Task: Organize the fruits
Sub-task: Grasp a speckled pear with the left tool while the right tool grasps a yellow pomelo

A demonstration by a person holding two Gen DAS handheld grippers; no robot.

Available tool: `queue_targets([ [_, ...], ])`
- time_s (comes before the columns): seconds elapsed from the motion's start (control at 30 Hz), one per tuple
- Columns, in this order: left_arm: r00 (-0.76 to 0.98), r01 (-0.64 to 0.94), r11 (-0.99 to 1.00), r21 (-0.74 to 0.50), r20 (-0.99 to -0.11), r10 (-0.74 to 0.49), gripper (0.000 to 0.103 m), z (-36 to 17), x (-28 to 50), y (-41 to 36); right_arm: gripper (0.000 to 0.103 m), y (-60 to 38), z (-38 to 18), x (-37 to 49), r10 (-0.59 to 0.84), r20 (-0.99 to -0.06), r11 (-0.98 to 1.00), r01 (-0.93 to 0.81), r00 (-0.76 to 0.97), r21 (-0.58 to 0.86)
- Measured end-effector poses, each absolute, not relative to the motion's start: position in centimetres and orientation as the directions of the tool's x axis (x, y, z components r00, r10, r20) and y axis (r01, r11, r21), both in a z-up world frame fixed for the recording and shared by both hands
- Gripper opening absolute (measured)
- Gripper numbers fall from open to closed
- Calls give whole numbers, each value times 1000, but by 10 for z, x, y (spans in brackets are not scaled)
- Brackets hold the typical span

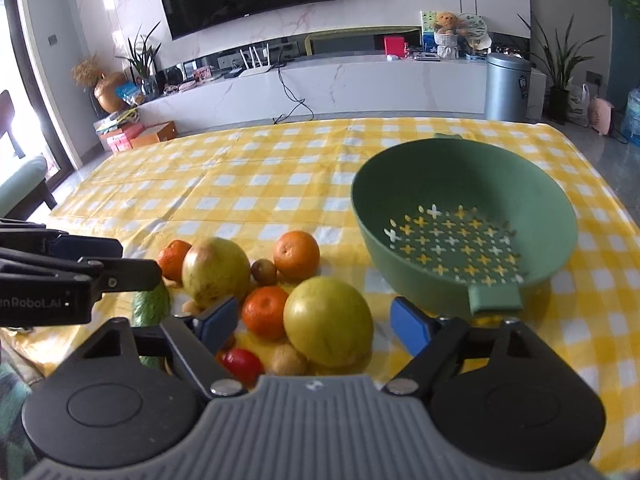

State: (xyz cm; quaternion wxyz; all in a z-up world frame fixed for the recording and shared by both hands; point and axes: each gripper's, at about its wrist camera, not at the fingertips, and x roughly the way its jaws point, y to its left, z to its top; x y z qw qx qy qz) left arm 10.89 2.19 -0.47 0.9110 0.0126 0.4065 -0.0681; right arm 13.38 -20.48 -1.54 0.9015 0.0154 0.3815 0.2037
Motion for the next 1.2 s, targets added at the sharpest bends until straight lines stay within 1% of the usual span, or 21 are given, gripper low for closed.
queue_targets([
  [0.03, 658, 133, 990, -34, -745, -114, 61, -7, 113, 22, 77, -205, -18, 137, 379, -682, 917, -355, 625, 184],
  [0.1, 662, 128, 991, -33, -741, -110, 61, -12, 118, 22, 70, -207, -24, 140, 384, -684, 916, -347, 620, 201],
  [0.2, 671, 130, 991, -39, -732, -117, 65, -21, 120, 24, 66, -209, -31, 143, 397, -690, 913, -337, 606, 230],
  [0.33, 685, 123, 989, -76, -715, -140, 67, -31, 119, 27, 66, -212, -35, 146, 404, -680, 912, -325, 612, 250],
  [0.43, 691, 115, 988, -103, -707, -154, 74, -36, 120, 29, 66, -214, -40, 152, 407, -685, 912, -306, 604, 271],
  [0.53, 679, 100, 988, -121, -717, -157, 78, -43, 126, 31, 66, -216, -45, 157, 413, -695, 910, -284, 588, 301],
  [0.63, 669, 74, 987, -141, -727, -154, 78, -48, 130, 35, 66, -216, -50, 161, 424, -700, 905, -278, 575, 320],
  [0.83, 678, 27, 981, -190, -718, -157, 78, -52, 135, 41, 65, -212, -56, 163, 424, -711, 905, -286, 562, 314],
  [1.2, 655, -1, 985, -175, -744, -132, 79, -63, 145, 37, 64, -213, -61, 167, 437, -708, 899, -279, 555, 337],
])
